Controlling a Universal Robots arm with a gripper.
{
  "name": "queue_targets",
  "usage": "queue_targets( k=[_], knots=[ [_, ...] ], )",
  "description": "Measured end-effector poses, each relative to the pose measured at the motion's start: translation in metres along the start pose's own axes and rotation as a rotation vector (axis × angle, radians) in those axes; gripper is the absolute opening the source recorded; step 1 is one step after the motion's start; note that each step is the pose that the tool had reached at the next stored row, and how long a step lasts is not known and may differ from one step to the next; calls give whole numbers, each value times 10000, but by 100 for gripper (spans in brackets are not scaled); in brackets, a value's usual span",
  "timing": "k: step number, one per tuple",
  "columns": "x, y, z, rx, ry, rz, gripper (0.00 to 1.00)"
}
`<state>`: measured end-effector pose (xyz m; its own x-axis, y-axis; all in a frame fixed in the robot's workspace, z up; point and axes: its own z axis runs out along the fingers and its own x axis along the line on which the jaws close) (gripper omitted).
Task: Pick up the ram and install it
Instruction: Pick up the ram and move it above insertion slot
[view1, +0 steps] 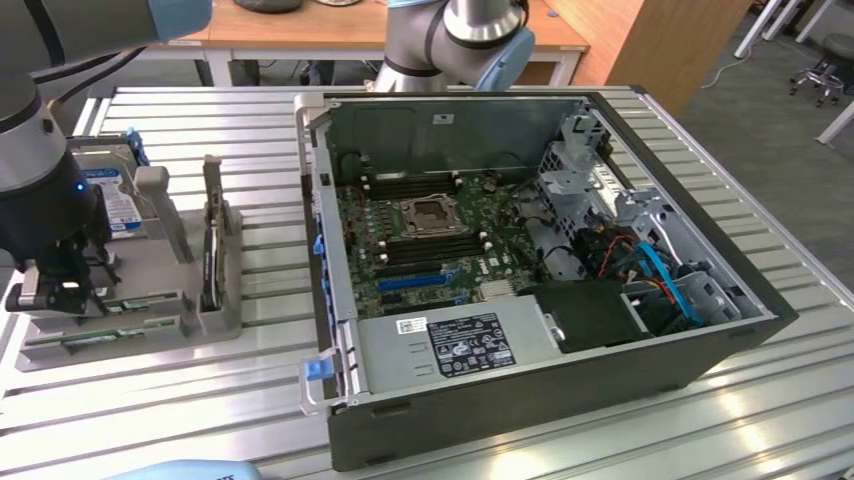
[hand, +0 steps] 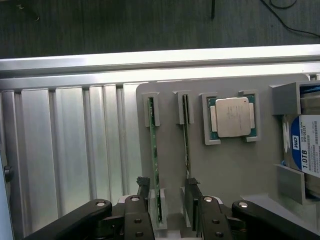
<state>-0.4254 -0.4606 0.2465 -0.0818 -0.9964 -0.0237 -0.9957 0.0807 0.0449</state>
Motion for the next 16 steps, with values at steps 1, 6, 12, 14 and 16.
queue_targets(
  k=[1,6,12,14,16],
  knots=[
    [1,-1,13,0,0,-1,41],
    [2,-3,75,0,0,-5,41],
    [14,-6,87,0,1,-34,41],
    [31,-6,87,-3,5,-88,41],
    [46,-7,89,-4,7,-159,41]
  ],
)
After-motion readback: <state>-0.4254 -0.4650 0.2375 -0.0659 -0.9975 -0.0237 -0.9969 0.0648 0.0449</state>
